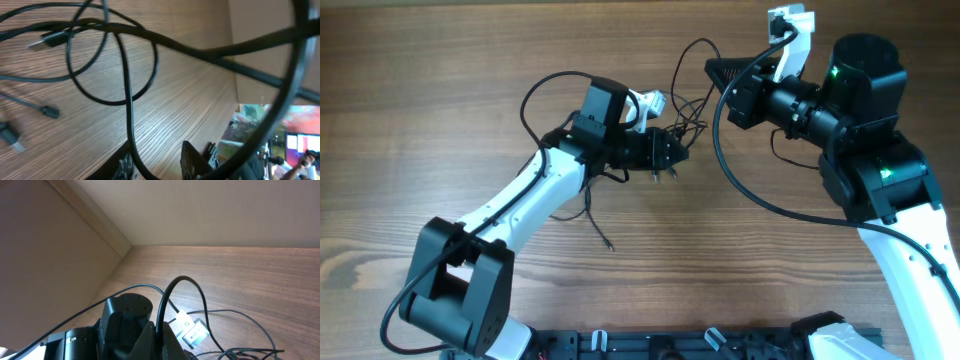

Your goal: Untangle cables

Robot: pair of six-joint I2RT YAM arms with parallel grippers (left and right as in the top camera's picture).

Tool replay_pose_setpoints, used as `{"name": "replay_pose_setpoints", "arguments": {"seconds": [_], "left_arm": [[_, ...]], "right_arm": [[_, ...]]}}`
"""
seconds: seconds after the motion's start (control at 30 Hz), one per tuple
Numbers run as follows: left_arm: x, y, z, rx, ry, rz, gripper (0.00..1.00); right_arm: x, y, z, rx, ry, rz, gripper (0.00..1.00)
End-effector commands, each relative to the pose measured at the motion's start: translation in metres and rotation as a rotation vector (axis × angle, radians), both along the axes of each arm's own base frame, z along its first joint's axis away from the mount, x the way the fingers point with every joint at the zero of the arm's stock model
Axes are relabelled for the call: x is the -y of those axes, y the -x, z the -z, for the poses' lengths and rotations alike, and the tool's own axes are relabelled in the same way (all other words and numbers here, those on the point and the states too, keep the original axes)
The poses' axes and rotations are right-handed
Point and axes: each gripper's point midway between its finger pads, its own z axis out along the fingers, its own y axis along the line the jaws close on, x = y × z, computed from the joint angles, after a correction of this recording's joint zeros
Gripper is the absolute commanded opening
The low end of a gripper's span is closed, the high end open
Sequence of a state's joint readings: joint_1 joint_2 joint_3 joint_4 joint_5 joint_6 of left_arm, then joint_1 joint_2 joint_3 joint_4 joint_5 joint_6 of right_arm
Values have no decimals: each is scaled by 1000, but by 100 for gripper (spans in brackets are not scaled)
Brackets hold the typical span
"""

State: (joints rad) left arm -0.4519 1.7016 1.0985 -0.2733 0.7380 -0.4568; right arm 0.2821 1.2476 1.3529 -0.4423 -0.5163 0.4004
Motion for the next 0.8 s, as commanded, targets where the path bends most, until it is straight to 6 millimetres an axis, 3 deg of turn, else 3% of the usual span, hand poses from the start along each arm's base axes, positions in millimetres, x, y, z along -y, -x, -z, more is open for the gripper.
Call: {"name": "replay_pose_setpoints", "arguments": {"seconds": [0.0, 0.17, 0.27, 0.33, 0.37, 0.4, 0.47, 0.57, 0.77], "left_arm": [[-12, -5, 12, -10, -62, -44, 21], [-48, -12, 37, -60, -216, -162, 4], [-79, -22, 43, -113, -235, -239, 4], [-83, -24, 38, -137, -186, -239, 5], [-81, -22, 33, -148, -146, -222, 11], [-77, -21, 30, -153, -122, -207, 25], [-65, -15, 21, -150, -62, -151, 72], [-46, -2, 17, -74, -49, -26, 83], [-11, 26, 18, 17, -72, 144, 84]], "right_arm": [[-2, 1, -9, 10, -17, -12, 4], [3, -1, -1, -6, 14, 15, 4], [8, -3, 7, -32, 35, 47, 4], [8, -3, 7, -33, 35, 47, 4], [8, -3, 7, -32, 35, 47, 4], [8, -3, 6, -32, 35, 47, 4], [8, -3, 6, -30, 34, 47, 4], [8, -3, 6, -29, 34, 47, 4], [8, -3, 6, -29, 34, 47, 4]]}}
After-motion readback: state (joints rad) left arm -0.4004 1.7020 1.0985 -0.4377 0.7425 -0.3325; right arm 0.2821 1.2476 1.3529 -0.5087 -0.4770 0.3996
